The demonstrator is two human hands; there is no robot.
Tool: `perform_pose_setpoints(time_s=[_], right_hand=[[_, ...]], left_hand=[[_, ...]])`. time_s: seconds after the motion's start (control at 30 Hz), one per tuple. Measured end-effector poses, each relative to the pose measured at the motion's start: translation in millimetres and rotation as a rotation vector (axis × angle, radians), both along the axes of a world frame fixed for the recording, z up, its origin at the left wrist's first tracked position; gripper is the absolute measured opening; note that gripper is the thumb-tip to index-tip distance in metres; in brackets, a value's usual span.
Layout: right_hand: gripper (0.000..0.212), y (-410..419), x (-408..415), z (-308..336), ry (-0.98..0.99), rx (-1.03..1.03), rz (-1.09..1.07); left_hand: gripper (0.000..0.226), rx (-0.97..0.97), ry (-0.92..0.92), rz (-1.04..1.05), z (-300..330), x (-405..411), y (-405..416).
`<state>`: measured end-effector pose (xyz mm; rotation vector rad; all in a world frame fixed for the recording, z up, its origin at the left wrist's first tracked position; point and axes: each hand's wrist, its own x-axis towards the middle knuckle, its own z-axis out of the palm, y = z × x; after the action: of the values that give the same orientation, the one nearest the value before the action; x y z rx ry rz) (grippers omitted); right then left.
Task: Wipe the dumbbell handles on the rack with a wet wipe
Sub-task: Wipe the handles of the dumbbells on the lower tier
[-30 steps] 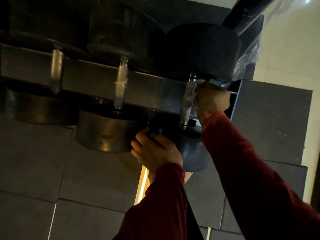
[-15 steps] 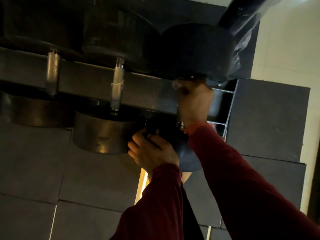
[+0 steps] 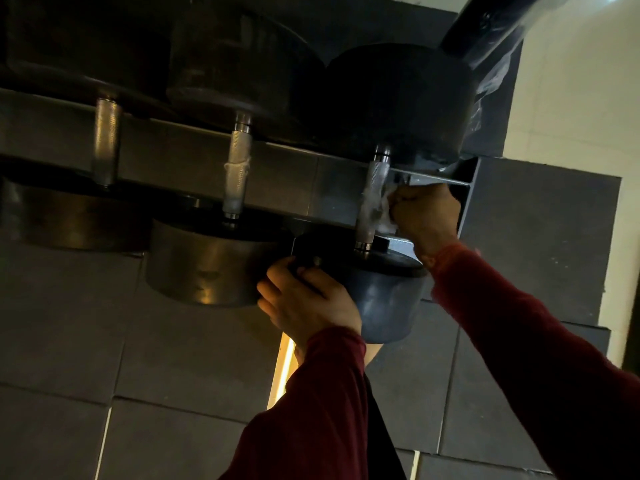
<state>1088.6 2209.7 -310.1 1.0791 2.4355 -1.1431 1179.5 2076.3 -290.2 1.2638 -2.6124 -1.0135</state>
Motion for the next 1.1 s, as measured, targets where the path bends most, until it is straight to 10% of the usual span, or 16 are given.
perform_pose_setpoints(time_s=[0.17, 0.47, 0.63, 0.9, 1.1], right_hand=[[0.016, 1, 18, 3, -0.194, 0.105, 0.354], [0.016, -5, -6, 16, 0.043, 0.027, -0.046], [0.008, -2, 34, 8, 0.014, 0.102, 0.345], [0.021, 2, -1, 2, 0.535, 0.357, 0.512], [0.033, 15, 12, -2, 0.540, 0.268, 1.271]], left_hand=[[0.034, -0.022, 0.003, -0.018, 0, -1, -1], [0.033, 0.001, 0.002, 0.011, 2, 0, 1], [0.034, 0.016, -0.002, 0.026, 2, 0, 1], [0.033, 0.007, 0.008, 0.028, 1, 0, 1], [0.033, -0.003, 0.013, 0.020, -1, 2, 2]])
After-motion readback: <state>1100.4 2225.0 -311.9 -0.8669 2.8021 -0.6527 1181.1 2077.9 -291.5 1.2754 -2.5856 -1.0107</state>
